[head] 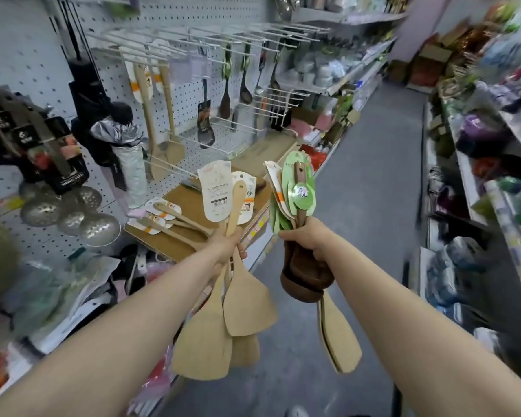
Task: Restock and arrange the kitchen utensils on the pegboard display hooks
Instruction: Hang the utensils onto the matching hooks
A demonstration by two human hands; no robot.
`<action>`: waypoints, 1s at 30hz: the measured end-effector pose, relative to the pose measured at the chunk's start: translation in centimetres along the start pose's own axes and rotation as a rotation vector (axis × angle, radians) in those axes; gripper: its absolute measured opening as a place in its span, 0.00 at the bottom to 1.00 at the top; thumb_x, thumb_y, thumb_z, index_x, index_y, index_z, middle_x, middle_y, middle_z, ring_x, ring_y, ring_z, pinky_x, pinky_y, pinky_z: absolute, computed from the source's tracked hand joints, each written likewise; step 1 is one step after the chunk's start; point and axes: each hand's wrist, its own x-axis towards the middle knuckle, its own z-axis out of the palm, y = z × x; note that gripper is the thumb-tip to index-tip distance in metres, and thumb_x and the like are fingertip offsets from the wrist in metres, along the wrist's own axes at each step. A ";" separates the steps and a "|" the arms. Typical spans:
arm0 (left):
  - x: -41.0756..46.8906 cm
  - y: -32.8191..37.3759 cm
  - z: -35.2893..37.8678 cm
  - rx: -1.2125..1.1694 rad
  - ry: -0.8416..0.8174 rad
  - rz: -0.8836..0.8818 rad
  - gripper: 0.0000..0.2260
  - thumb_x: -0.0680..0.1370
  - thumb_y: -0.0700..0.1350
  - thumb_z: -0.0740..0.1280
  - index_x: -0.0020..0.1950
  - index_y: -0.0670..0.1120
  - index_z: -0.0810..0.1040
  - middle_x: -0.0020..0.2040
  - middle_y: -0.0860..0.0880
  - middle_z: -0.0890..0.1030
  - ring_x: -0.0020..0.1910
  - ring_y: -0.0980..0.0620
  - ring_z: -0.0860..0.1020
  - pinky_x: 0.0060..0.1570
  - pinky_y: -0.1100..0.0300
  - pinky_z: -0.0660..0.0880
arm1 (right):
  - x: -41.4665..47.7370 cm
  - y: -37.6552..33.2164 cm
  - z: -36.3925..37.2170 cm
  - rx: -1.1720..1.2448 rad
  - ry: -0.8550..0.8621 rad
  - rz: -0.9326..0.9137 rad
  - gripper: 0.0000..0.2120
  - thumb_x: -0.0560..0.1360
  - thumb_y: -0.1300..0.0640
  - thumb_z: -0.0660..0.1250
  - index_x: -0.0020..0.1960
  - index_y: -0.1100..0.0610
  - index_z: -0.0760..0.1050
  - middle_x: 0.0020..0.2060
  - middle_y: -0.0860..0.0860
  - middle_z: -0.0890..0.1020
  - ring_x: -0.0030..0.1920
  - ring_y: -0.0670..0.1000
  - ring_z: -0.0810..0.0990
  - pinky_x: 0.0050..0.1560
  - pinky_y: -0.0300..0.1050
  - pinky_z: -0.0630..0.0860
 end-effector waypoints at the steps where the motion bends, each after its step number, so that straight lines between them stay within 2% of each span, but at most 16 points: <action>1: 1.0 0.3 0.3 0.011 0.016 -0.002 0.04 0.83 0.45 0.60 0.56 0.46 0.70 0.33 0.45 0.72 0.30 0.48 0.74 0.30 0.58 0.74 | 1.1 -0.3 -0.2 -0.013 -0.009 -0.003 0.28 0.71 0.49 0.76 0.64 0.59 0.72 0.57 0.57 0.79 0.55 0.58 0.78 0.59 0.54 0.77; 5: 5.0 0.9 2.1 -0.002 0.060 -0.044 0.06 0.83 0.45 0.58 0.59 0.45 0.69 0.34 0.45 0.72 0.31 0.47 0.74 0.34 0.57 0.75 | 6.7 -0.9 -1.6 -0.067 -0.077 -0.012 0.27 0.72 0.49 0.75 0.64 0.61 0.72 0.56 0.57 0.78 0.55 0.58 0.78 0.59 0.54 0.77; 9: 8.4 0.7 4.7 0.012 0.109 -0.092 0.08 0.83 0.48 0.59 0.56 0.44 0.71 0.34 0.45 0.75 0.34 0.46 0.77 0.49 0.49 0.78 | 11.7 -1.6 -3.5 -0.127 -0.152 -0.040 0.26 0.71 0.49 0.76 0.62 0.61 0.73 0.55 0.57 0.79 0.54 0.59 0.79 0.60 0.55 0.77; 11: 9.7 0.5 6.0 0.007 0.121 -0.117 0.10 0.83 0.48 0.59 0.60 0.44 0.70 0.35 0.46 0.75 0.32 0.48 0.77 0.42 0.53 0.78 | 14.3 -1.8 -4.2 -0.151 -0.192 -0.057 0.25 0.70 0.50 0.77 0.61 0.61 0.74 0.54 0.57 0.80 0.54 0.59 0.79 0.60 0.56 0.77; 13: 10.6 0.1 7.1 -0.030 0.140 -0.148 0.11 0.83 0.49 0.60 0.62 0.44 0.69 0.36 0.45 0.74 0.31 0.49 0.77 0.35 0.58 0.76 | 16.5 -1.7 -4.6 -0.173 -0.224 -0.075 0.23 0.71 0.51 0.77 0.58 0.63 0.74 0.51 0.55 0.80 0.53 0.58 0.79 0.59 0.52 0.77; 15: 11.4 -0.7 8.0 -0.082 0.169 -0.185 0.12 0.82 0.51 0.61 0.59 0.45 0.71 0.37 0.45 0.74 0.29 0.52 0.77 0.32 0.60 0.76 | 18.6 -1.5 -4.3 -0.206 -0.266 -0.096 0.20 0.72 0.53 0.76 0.57 0.61 0.73 0.51 0.55 0.79 0.53 0.58 0.78 0.57 0.50 0.76; 18: 12.9 -2.7 8.4 -0.161 0.236 -0.218 0.11 0.80 0.52 0.64 0.55 0.45 0.74 0.36 0.45 0.74 0.28 0.52 0.76 0.28 0.61 0.76 | 21.8 -0.4 -2.8 -0.259 -0.331 -0.120 0.26 0.71 0.52 0.77 0.62 0.64 0.74 0.55 0.58 0.80 0.55 0.60 0.79 0.61 0.55 0.76; 21: 14.9 -5.0 7.7 -0.215 0.315 -0.286 0.13 0.80 0.52 0.65 0.59 0.45 0.72 0.35 0.44 0.74 0.29 0.50 0.75 0.31 0.57 0.77 | 24.4 0.4 -0.8 -0.314 -0.402 -0.080 0.27 0.71 0.50 0.76 0.63 0.63 0.73 0.56 0.57 0.79 0.57 0.60 0.78 0.61 0.56 0.76; 25: 17.6 -6.7 6.0 -0.285 0.428 -0.298 0.09 0.83 0.48 0.60 0.50 0.42 0.70 0.27 0.46 0.71 0.25 0.51 0.69 0.27 0.60 0.69 | 27.6 0.2 1.8 -0.313 -0.465 -0.065 0.26 0.70 0.50 0.77 0.62 0.62 0.74 0.56 0.58 0.80 0.56 0.60 0.79 0.60 0.58 0.77; 28: 19.8 -6.5 3.9 -0.350 0.491 -0.281 0.05 0.83 0.45 0.60 0.56 0.45 0.68 0.32 0.44 0.70 0.28 0.49 0.69 0.26 0.59 0.72 | 29.8 -0.8 3.5 -0.311 -0.476 -0.091 0.25 0.70 0.52 0.77 0.62 0.62 0.75 0.56 0.58 0.81 0.55 0.59 0.79 0.60 0.57 0.77; 30: 21.4 -6.4 1.9 -0.375 0.502 -0.299 0.07 0.82 0.43 0.61 0.60 0.43 0.70 0.33 0.44 0.70 0.30 0.48 0.70 0.28 0.57 0.74 | 31.5 -2.0 4.8 -0.312 -0.482 -0.114 0.24 0.70 0.53 0.78 0.61 0.63 0.76 0.55 0.58 0.81 0.55 0.59 0.80 0.59 0.55 0.77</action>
